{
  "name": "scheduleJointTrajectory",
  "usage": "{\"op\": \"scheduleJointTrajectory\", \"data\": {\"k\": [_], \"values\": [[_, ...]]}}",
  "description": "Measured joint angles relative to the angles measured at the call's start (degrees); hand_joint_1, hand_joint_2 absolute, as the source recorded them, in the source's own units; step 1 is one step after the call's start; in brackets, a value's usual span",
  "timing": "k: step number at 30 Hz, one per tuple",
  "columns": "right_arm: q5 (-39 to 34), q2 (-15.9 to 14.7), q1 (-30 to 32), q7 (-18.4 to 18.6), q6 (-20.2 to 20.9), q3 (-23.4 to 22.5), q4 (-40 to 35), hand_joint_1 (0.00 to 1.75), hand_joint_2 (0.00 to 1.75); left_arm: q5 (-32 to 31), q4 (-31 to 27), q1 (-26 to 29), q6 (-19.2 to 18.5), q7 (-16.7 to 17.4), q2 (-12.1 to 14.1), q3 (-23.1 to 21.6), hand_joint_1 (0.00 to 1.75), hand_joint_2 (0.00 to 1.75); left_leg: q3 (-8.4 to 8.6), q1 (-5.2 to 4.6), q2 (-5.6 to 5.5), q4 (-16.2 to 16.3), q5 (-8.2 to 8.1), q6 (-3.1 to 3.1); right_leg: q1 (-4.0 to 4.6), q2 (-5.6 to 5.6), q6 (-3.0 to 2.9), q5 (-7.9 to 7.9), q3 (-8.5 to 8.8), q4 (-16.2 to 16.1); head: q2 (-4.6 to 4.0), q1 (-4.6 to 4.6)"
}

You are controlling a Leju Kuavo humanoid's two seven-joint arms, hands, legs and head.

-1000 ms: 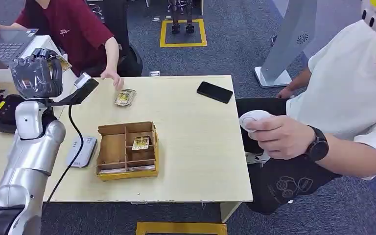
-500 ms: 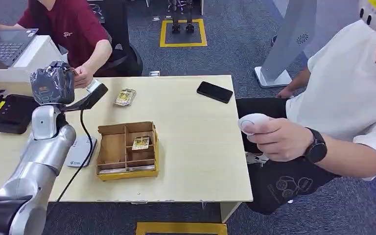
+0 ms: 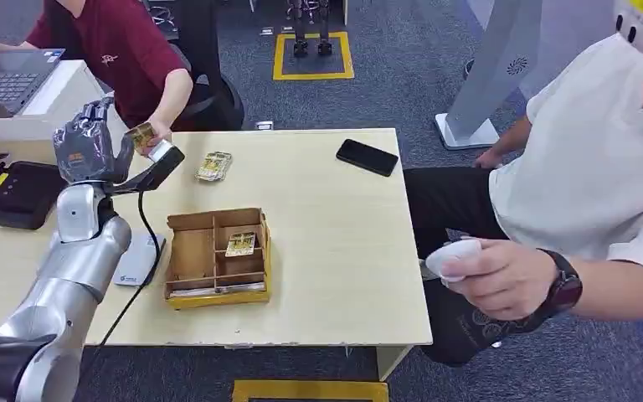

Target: Pass the card to the sensor for recognition and then transmit it.

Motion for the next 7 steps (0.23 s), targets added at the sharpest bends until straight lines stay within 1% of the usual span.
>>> {"op": "scheduleJointTrajectory", "data": {"k": [1, 4, 6, 7], "values": [[0.00, 0.00, 0.04, 0.07, 0.00, 0.00, 0.00, 0.00, 1.75, 0.15, -0.55, 0.57, 0.04, 0.04, 0.22, 1.27, 0.00, 1.75, 0.00, 0.00, 0.00, 0.00, 0.00, 0.00, 0.00, 0.00, 0.00, 0.00, 0.00, 0.01, 0.00, 0.00], [-0.04, 0.00, 0.05, 0.07, -0.02, 0.00, 0.00, 0.00, 1.75, -1.06, -2.40, 2.03, 0.04, 0.68, 0.78, 2.84, 0.00, 1.75, 0.01, 0.00, 0.02, -0.01, 0.01, 0.00, 0.00, 0.02, 0.00, 0.00, 0.00, 0.02, 0.00, 0.02], [-0.04, 0.00, 0.06, 0.07, -0.09, -0.02, 0.00, 0.00, 1.75, -4.32, -4.20, 3.47, 0.04, 2.87, 1.49, 4.44, 0.00, 1.75, 0.01, 0.01, 0.05, -0.01, 0.01, 0.00, 0.00, 0.05, 0.00, 0.00, 0.00, 0.05, 0.00, 0.00], [0.00, 0.00, 0.07, 0.07, -0.13, -0.02, 0.00, 0.00, 1.75, -6.39, -5.95, 4.58, 0.07, 4.18, 2.01, 5.93, 0.00, 1.75, 0.01, 0.01, 0.10, -0.02, 0.00, -0.01, 0.00, 0.11, -0.01, 0.00, -0.01, 0.06, 0.00, 0.02]]}}
